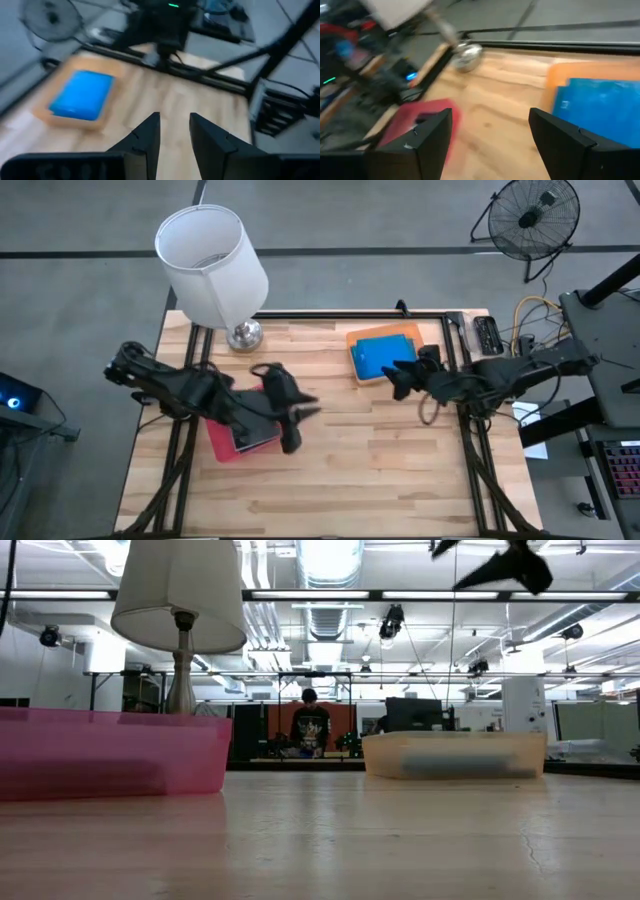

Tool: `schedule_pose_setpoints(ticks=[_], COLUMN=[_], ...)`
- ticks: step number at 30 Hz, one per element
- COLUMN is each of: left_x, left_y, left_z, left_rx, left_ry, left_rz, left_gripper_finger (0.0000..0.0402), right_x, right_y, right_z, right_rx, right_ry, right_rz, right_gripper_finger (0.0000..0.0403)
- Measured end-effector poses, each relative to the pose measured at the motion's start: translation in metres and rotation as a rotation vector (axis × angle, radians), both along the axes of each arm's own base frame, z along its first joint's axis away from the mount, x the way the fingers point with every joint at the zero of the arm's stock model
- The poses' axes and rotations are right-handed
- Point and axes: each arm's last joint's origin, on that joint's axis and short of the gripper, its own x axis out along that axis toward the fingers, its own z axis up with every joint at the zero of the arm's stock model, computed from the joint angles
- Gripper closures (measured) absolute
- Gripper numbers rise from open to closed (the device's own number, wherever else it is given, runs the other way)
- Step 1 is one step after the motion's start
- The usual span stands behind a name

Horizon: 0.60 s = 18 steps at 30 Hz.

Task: Pick & place jewel cases by type
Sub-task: Return to Home Position

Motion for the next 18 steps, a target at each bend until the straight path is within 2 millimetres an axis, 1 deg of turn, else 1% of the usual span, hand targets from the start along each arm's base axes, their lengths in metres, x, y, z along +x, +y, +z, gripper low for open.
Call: schedule_pose_setpoints(ticks=[3, 5, 8, 10, 13, 18], left_x=[-0.018, -0.032, -0.052, -0.065, -0.081, -0.103], left_y=[0.011, 0.019, 0.03, 0.035, 0.042, 0.05], left_z=[0.007, 0.012, 0.014, 0.013, 0.008, -0.011], left_rx=[0.041, 0.055, 0.084, 0.098, 0.108, 0.092], left_ry=[-0.044, -0.087, -0.139, -0.163, -0.185, -0.201], left_rz=[0.089, 0.183, 0.327, 0.392, 0.441, 0.441], left_gripper_finger=[0.0314, 0.0314, 0.0314, 0.0314, 0.0314, 0.0314], right_x=[-0.012, -0.021, -0.036, -0.044, -0.055, -0.068], right_y=[0.007, 0.009, 0.012, 0.013, 0.014, 0.018], right_z=[0.014, 0.023, 0.033, 0.038, 0.044, 0.049], right_rx=[-0.027, -0.051, -0.06, -0.069, -0.112, -0.21], right_ry=[-0.046, -0.079, -0.128, -0.149, -0.159, -0.145], right_rz=[0.122, 0.183, 0.251, 0.282, 0.342, 0.494], right_gripper_finger=[0.0149, 0.0151, 0.0151, 0.0149, 0.0146, 0.0142])
